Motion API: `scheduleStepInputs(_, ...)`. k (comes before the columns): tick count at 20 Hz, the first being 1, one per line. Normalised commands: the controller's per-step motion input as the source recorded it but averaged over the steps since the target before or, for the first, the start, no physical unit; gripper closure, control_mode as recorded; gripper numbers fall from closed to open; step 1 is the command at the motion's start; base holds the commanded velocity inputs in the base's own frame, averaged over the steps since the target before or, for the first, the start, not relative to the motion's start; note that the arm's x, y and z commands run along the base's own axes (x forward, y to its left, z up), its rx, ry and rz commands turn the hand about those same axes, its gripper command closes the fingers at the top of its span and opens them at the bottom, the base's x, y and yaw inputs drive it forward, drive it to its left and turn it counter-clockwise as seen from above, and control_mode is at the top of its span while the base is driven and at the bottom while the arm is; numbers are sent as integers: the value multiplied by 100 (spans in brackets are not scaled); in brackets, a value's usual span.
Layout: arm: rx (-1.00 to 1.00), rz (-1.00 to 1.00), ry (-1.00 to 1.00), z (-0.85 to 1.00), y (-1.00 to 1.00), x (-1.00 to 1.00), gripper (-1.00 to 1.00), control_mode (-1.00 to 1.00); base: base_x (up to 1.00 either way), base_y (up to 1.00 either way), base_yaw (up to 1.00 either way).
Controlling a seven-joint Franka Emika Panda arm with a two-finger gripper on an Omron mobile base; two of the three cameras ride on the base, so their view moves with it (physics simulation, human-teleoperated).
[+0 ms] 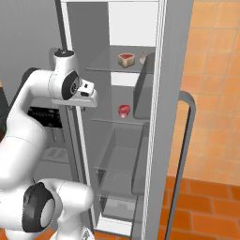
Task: Place one garlic and one steak in each tupperware on the nearby counter, to pack two identical lunches.
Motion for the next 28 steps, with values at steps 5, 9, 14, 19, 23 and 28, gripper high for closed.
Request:
scheduleStepInputs(5, 2, 0, -10, 0, -25, -40, -100, -100, 0, 0, 0)
scheduleStepInputs(9, 2, -1, -37, 16, -47, -30, -100, -100, 0, 0, 0)
scheduleStepInputs(14, 1, 0, -32, 55, -27, -2, -100, -100, 0, 0, 0)
scheduleStepInputs(19, 0, -7, -11, 52, -17, 12, -100, -100, 0, 0, 0)
scheduleStepInputs(23, 0, -7, -1, 48, -18, 12, -100, -100, 0, 0, 0)
scheduleStepInputs(28, 0, -1, -5, 29, -28, 16, -100, -100, 0, 0, 0)
